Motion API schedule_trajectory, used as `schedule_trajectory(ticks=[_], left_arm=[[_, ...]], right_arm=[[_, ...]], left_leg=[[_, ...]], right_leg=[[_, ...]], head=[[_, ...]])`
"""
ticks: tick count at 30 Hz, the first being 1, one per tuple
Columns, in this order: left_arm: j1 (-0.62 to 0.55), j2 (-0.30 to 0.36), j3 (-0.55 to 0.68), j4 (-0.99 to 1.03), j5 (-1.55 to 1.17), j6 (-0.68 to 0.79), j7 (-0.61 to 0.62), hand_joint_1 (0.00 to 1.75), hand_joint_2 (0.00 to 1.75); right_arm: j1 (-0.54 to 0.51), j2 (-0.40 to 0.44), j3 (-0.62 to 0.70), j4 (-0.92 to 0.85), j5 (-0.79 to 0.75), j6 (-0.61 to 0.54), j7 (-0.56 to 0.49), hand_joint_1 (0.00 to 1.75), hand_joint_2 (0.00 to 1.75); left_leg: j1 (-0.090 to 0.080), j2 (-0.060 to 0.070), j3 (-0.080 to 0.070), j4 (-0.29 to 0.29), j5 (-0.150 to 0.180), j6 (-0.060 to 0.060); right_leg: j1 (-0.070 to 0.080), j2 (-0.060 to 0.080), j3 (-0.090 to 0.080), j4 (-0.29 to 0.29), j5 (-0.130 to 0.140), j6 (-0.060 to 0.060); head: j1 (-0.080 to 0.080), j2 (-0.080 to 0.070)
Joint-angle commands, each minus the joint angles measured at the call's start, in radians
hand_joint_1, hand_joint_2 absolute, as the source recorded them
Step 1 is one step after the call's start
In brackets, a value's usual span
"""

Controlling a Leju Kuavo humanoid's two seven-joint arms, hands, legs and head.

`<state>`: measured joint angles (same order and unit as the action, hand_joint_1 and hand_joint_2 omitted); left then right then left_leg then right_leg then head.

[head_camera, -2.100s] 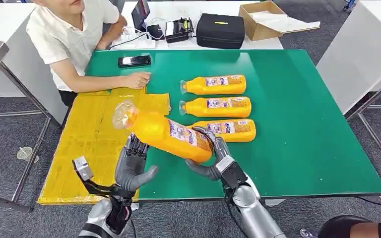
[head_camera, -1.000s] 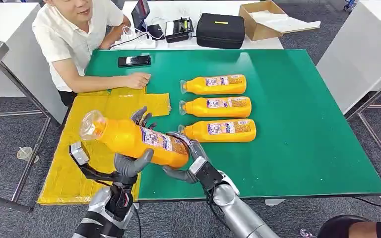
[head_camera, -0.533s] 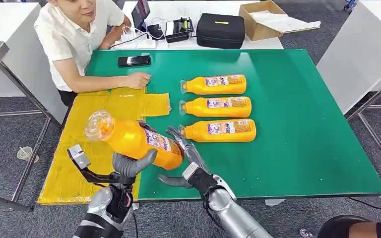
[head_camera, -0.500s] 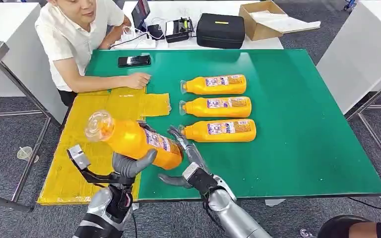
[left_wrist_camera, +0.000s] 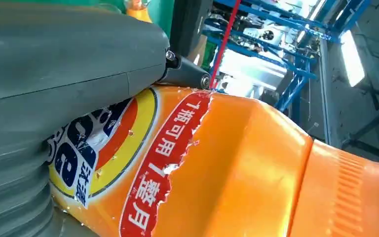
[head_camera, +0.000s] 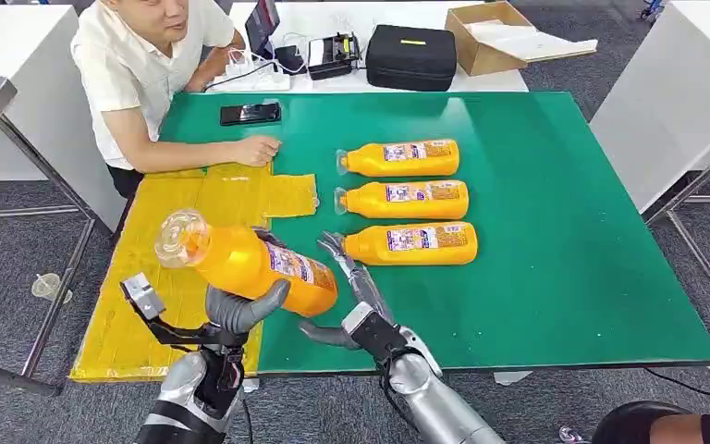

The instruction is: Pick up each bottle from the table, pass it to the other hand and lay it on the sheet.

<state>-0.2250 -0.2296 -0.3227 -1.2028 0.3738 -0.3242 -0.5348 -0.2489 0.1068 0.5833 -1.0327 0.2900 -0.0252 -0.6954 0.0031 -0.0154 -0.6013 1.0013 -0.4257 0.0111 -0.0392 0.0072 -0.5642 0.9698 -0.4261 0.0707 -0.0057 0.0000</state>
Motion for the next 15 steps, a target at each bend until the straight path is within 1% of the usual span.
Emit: schedule_trajectory(ticks=[1, 2, 3, 4, 5, 6, 8, 9, 10, 11, 12, 13, 14, 15], left_arm=[[0.035, 0.098, -0.019, -0.086, -0.188, 0.122, -0.023, 1.75, 1.75], [0.038, 0.106, -0.019, -0.098, -0.214, 0.134, -0.022, 1.75, 1.75], [0.039, 0.111, -0.013, -0.105, -0.229, 0.141, -0.019, 1.75, 1.75], [0.04, 0.117, -0.01, -0.109, -0.251, 0.153, -0.012, 1.75, 1.75], [0.041, 0.12, -0.004, -0.113, -0.264, 0.164, -0.009, 1.75, 1.75], [0.043, 0.124, 0.003, -0.116, -0.282, 0.178, -0.006, 1.75, 1.75], [0.036, 0.147, -0.001, -0.115, -0.4, 0.261, -0.006, 1.75, 1.75], [-0.014, 0.233, -0.083, -0.063, -0.568, 0.417, 0.125, 1.75, 1.75], [-0.062, 0.239, -0.086, 0.026, -0.895, 0.525, 0.154, 1.75, 1.75], [-0.092, 0.244, -0.076, 0.082, -0.928, 0.537, 0.135, 1.75, 1.75], [-0.118, 0.243, -0.063, 0.129, -0.949, 0.531, 0.13, 1.75, 1.75], [-0.127, 0.242, -0.056, 0.14, -0.955, 0.522, 0.129, 1.75, 1.75], [-0.133, 0.243, -0.053, 0.144, -0.962, 0.516, 0.131, 1.75, 1.75], [-0.136, 0.242, -0.048, 0.14, -0.969, 0.519, 0.136, 1.75, 1.75]], right_arm=[[0.018, -0.011, -0.163, -0.141, 0.158, -0.418, 0.072, 0.0, 1.75], [0.019, -0.019, -0.186, -0.168, 0.169, -0.446, 0.081, 0.0, 1.75], [0.016, -0.036, -0.208, -0.193, 0.184, -0.461, 0.083, 0.0, 1.75], [0.026, -0.036, -0.244, -0.22, 0.189, -0.495, 0.081, 0.0, 1.75], [0.034, -0.039, -0.268, -0.243, 0.191, -0.511, 0.077, 0.0, 1.75], [0.044, -0.038, -0.293, -0.265, 0.208, -0.541, 0.074, 0.0, 1.75], [0.064, -0.039, -0.334, -0.311, 0.223, -0.583, 0.066, 0.0, 1.75], [0.065, -0.051, -0.34, -0.323, 0.299, -0.65, 0.052, 0.0, 1.75], [0.07, -0.057, -0.336, -0.348, 0.316, -0.651, 0.067, 0.0, 1.75], [0.07, -0.059, -0.336, -0.357, 0.324, -0.649, 0.074, 0.0, 1.75], [0.07, -0.059, -0.336, -0.359, 0.351, -0.666, 0.081, 0.0, 1.75], [0.071, -0.059, -0.335, -0.36, 0.35, -0.666, 0.083, 0.0, 1.75], [0.072, -0.06, -0.343, -0.362, 0.357, -0.673, 0.086, 0.0, 1.75], [0.079, -0.045, -0.367, -0.369, 0.397, -0.673, 0.085, 0.0, 1.75]], left_leg=[[0.001, 0.002, 0.001, 0.0, -0.001, 0.0], [0.003, 0.004, 0.004, 0.002, -0.003, -0.001], [0.001, 0.002, 0.001, 0.001, -0.001, 0.0], [0.001, 0.002, 0.0, 0.001, -0.001, 0.0], [0.002, 0.002, 0.001, 0.002, -0.002, 0.0], [0.0, 0.0, 0.0, 0.001, 0.0, 0.0], [0.001, -0.001, 0.001, 0.001, -0.001, 0.0], [0.001, -0.001, 0.001, 0.0, 0.0, 0.0], [0.002, 0.0, 0.001, 0.001, -0.001, -0.001], [0.001, 0.0, 0.001, 0.0, 0.0, 0.0], [0.002, -0.002, 0.002, 0.0, 0.0, -0.001], [0.001, -0.002, 0.002, 0.0, 0.001, -0.001], [0.002, -0.001, 0.003, 0.0, 0.0, -0.001], [0.002, -0.001, 0.003, 0.0, 0.0, -0.001]], right_leg=[[0.001, 0.001, 0.001, 0.0, 0.0, -0.003], [0.004, 0.001, 0.005, 0.0, -0.002, -0.007], [0.001, 0.0, 0.001, 0.001, -0.001, -0.004], [0.001, 0.0, 0.0, 0.0, 0.0, -0.003], [0.002, 0.0, 0.002, 0.0, -0.001, -0.004], [0.001, -0.001, 0.001, 0.0, -0.001, -0.003], [0.002, -0.002, 0.002, 0.0, -0.001, -0.004], [0.001, -0.002, 0.001, 0.0, -0.001, -0.003], [0.003, -0.003, 0.002, 0.0, -0.001, -0.005], [0.001, -0.002, 0.001, 0.0, -0.001, -0.003], [0.003, -0.004, 0.003, 0.0, -0.001, -0.005], [0.002, -0.004, 0.002, 0.0, 0.0, -0.004], [0.003, -0.004, 0.004, -0.001, 0.0, -0.006], [0.003, -0.003, 0.003, -0.001, 0.0, -0.005]], head=[[0.0, 0.0], [0.0, 0.0], [0.0, 0.0], [0.0, 0.0], [0.0, 0.0], [0.0, 0.0], [0.0, 0.0], [0.0, 0.0], [0.0, 0.0], [0.0, 0.0], [0.0, 0.0], [0.0, 0.0], [0.0, 0.0], [0.0, 0.0]])
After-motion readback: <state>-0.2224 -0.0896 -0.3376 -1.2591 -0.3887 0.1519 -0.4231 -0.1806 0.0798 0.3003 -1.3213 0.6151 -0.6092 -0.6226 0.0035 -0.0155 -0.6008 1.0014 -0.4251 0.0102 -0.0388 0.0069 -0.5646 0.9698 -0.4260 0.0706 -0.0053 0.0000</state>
